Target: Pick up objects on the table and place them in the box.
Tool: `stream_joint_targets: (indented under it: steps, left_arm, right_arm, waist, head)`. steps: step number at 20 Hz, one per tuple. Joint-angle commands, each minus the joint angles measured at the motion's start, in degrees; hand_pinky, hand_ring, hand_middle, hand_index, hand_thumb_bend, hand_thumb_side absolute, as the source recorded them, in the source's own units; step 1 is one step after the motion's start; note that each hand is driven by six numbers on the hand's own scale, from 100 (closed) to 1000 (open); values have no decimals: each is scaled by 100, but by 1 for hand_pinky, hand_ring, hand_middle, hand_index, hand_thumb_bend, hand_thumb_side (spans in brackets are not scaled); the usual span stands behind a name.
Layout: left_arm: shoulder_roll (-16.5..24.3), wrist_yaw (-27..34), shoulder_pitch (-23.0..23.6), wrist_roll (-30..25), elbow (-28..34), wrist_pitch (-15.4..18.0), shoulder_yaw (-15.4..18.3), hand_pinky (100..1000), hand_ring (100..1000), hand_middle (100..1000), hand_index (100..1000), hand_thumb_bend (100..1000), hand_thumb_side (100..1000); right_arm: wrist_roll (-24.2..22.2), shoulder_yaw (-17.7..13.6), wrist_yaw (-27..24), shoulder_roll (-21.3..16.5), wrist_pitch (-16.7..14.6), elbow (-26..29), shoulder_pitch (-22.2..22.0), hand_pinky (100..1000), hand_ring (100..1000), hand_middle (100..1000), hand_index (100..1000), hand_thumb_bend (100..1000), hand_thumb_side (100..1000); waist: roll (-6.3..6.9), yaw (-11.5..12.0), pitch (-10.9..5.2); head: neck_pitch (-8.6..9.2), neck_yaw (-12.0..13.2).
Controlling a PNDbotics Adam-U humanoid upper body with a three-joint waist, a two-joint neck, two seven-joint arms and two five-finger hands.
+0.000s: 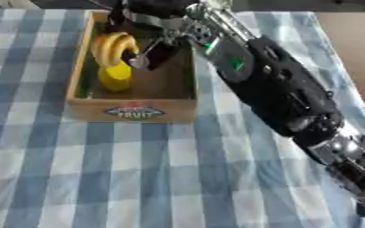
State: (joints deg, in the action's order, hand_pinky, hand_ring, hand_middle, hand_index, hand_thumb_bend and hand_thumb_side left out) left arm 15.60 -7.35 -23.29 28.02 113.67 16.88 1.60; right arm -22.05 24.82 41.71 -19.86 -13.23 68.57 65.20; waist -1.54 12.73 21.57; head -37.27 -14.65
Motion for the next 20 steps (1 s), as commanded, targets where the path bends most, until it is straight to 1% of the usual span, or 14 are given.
stream_joint_targets:
  steps: [1, 2, 3, 4, 5, 7, 12, 14, 15, 16, 17, 18, 19, 20]
  left_arm:
    - [50, 15, -91, -19, 92, 5, -12, 737, 735, 681, 716, 100, 458]
    - [45, 14, -92, -19, 92, 1, -12, 737, 735, 680, 716, 100, 459]
    - [39, 14, -89, -18, 92, -5, -12, 736, 735, 681, 715, 100, 460]
    - [35, 14, -86, -17, 92, -11, -13, 736, 735, 680, 715, 100, 461]
    - [31, 14, -84, -17, 92, -19, -14, 736, 735, 680, 715, 100, 462]
    - [26, 15, -83, -19, 92, -35, -18, 735, 734, 680, 715, 100, 462]
    - [21, 16, -75, -28, 92, -53, -25, 735, 735, 680, 715, 100, 461]
    - [23, 13, -66, -31, 92, -56, -24, 735, 735, 680, 715, 100, 461]
    - [26, 10, -59, -29, 92, -59, -19, 735, 735, 680, 715, 100, 460]
    - [30, 6, -54, -24, 92, -61, -14, 735, 735, 680, 715, 100, 459]
    - [36, 0, -44, -16, 92, -64, -7, 735, 735, 680, 715, 100, 459]
    - [41, -7, -37, -8, 92, -68, -1, 735, 735, 681, 715, 100, 459]
    - [49, -16, -24, 4, 92, -72, 9, 735, 735, 680, 715, 100, 458]
    - [58, -25, -8, 20, 92, -78, 20, 734, 735, 681, 715, 100, 457]
  right_arm:
    - [76, -28, 169, 70, -108, -147, 107, 784, 771, 524, 685, 100, 100]
    - [79, -22, 216, 87, -131, -193, 108, 788, 818, 620, 771, 100, 100]
    - [58, -18, 260, 96, -159, -229, 105, 805, 865, 693, 837, 168, 100]
    - [45, -26, 303, 97, -188, -241, 104, 837, 915, 761, 892, 333, 252]
    - [57, -50, 364, 86, -212, -220, 105, 860, 950, 803, 917, 408, 304]
    - [162, -137, 504, 59, -206, -129, 109, 875, 973, 821, 921, 445, 323]
    - [420, -368, 512, -56, -35, 199, 102, 865, 961, 798, 910, 429, 304]
    - [472, -485, 342, -148, 86, 408, 88, 857, 951, 785, 901, 418, 277]
    - [523, -568, 215, -219, 171, 542, 82, 849, 945, 776, 893, 314, 302]
    - [575, -639, 61, -300, 260, 688, 70, 840, 939, 762, 885, 378, 245]
    - [665, -743, -154, -412, 365, 872, 51, 834, 932, 753, 879, 355, 239]
    - [767, -832, -391, -529, 492, 1064, 24, 828, 925, 752, 874, 100, 583]
    - [908, -943, -666, -695, 626, 1290, -15, 824, 919, 731, 872, 263, 248]
    - [1069, -1062, -987, -890, 755, 1543, -81, 820, 915, 721, 869, 171, 291]
  waist:
    - [33, 9, -96]
    - [33, 12, -92]
    - [33, 13, -89]
    - [33, 11, -88]
    - [31, 8, -87]
    - [30, -4, -90]
    - [37, -35, -104]
    - [41, -46, -115]
    - [43, -53, -125]
    - [44, -58, -134]
    - [43, -68, -148]
    - [41, -74, -158]
    - [37, -89, -174]
    - [32, -106, -190]
  head:
    - [20, 25]
    - [23, 25]
    - [24, 29]
    - [24, 33]
    - [23, 38]
    - [18, 50]
    - [6, 98]
    - [-6, 120]
    - [-13, 138]
    - [-17, 154]
    - [-25, 179]
    - [-31, 198]
    - [-42, 231]
    - [-52, 267]
